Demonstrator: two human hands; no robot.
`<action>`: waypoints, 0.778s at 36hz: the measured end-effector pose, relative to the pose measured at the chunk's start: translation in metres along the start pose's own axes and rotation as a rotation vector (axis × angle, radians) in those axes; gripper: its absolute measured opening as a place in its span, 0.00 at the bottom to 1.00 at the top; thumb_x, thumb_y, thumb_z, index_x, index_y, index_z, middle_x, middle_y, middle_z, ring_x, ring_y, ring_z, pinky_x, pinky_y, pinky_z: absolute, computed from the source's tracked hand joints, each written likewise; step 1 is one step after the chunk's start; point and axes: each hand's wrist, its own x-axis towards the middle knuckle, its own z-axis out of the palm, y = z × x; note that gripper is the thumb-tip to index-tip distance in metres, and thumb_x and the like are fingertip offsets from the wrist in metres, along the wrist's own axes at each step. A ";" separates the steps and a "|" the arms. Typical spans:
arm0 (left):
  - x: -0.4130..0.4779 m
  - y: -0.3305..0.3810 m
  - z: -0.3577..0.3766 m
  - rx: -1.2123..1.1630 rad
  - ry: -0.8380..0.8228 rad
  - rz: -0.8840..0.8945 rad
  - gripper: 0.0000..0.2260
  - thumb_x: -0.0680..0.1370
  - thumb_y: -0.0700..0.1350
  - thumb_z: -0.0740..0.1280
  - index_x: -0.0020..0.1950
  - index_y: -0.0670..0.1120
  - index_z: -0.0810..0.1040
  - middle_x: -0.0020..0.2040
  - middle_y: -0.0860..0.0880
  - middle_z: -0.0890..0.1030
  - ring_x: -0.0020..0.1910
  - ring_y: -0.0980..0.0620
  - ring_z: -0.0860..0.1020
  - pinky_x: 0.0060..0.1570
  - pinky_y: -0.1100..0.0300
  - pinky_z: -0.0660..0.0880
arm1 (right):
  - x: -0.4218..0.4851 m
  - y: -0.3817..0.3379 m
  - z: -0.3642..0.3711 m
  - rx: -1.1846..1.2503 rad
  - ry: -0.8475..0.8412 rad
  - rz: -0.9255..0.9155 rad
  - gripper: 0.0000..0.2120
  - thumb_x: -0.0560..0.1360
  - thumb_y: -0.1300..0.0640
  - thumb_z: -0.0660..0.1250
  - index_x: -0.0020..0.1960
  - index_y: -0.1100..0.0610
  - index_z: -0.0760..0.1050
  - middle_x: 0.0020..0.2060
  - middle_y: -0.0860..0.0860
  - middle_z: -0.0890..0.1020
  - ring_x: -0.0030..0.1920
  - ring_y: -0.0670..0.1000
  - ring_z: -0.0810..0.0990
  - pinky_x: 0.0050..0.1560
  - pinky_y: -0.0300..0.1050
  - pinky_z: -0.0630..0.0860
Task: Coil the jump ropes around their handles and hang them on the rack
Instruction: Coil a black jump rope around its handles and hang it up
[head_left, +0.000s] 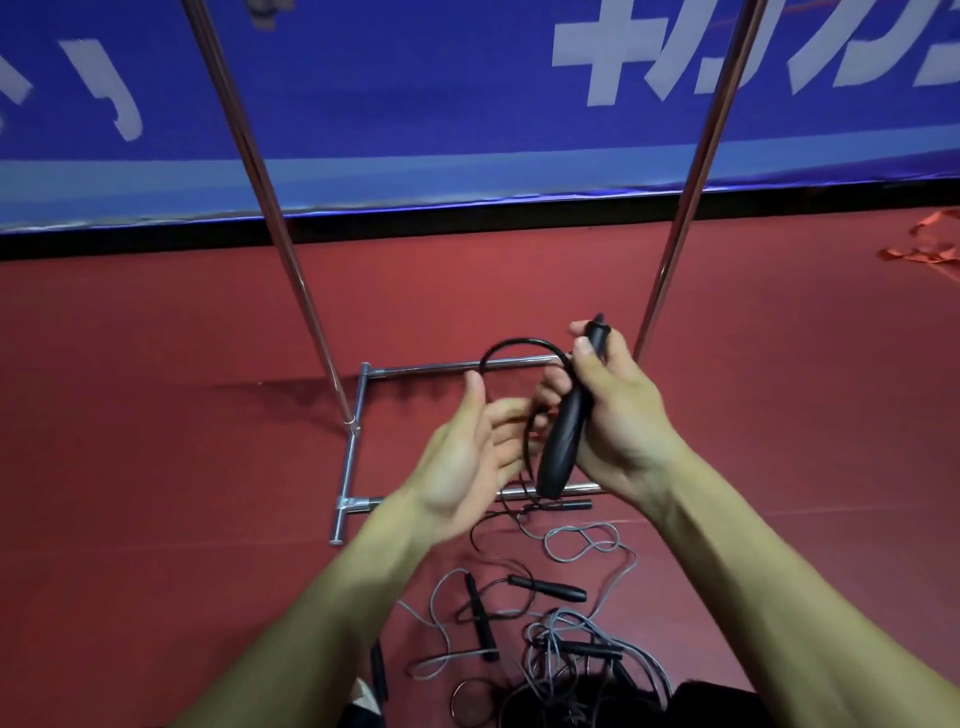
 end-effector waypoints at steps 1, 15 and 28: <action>-0.003 -0.001 0.001 -0.002 -0.031 0.012 0.30 0.73 0.65 0.52 0.58 0.42 0.76 0.45 0.49 0.82 0.44 0.54 0.80 0.54 0.59 0.74 | 0.001 -0.002 0.000 0.018 0.007 -0.001 0.04 0.83 0.56 0.54 0.52 0.51 0.67 0.30 0.50 0.68 0.31 0.49 0.68 0.35 0.43 0.64; 0.005 0.033 0.002 -0.473 0.211 0.184 0.12 0.83 0.42 0.57 0.43 0.42 0.74 0.30 0.51 0.69 0.26 0.56 0.66 0.34 0.61 0.71 | -0.002 0.014 -0.013 -0.408 0.121 -0.079 0.09 0.84 0.56 0.54 0.58 0.42 0.67 0.59 0.59 0.77 0.54 0.55 0.79 0.50 0.51 0.79; 0.015 0.051 -0.030 -0.308 0.392 0.286 0.11 0.84 0.43 0.56 0.48 0.44 0.75 0.40 0.47 0.77 0.39 0.51 0.76 0.48 0.56 0.75 | -0.014 0.038 -0.010 -0.502 -0.103 0.059 0.05 0.83 0.64 0.55 0.57 0.57 0.66 0.30 0.53 0.74 0.27 0.47 0.68 0.32 0.42 0.64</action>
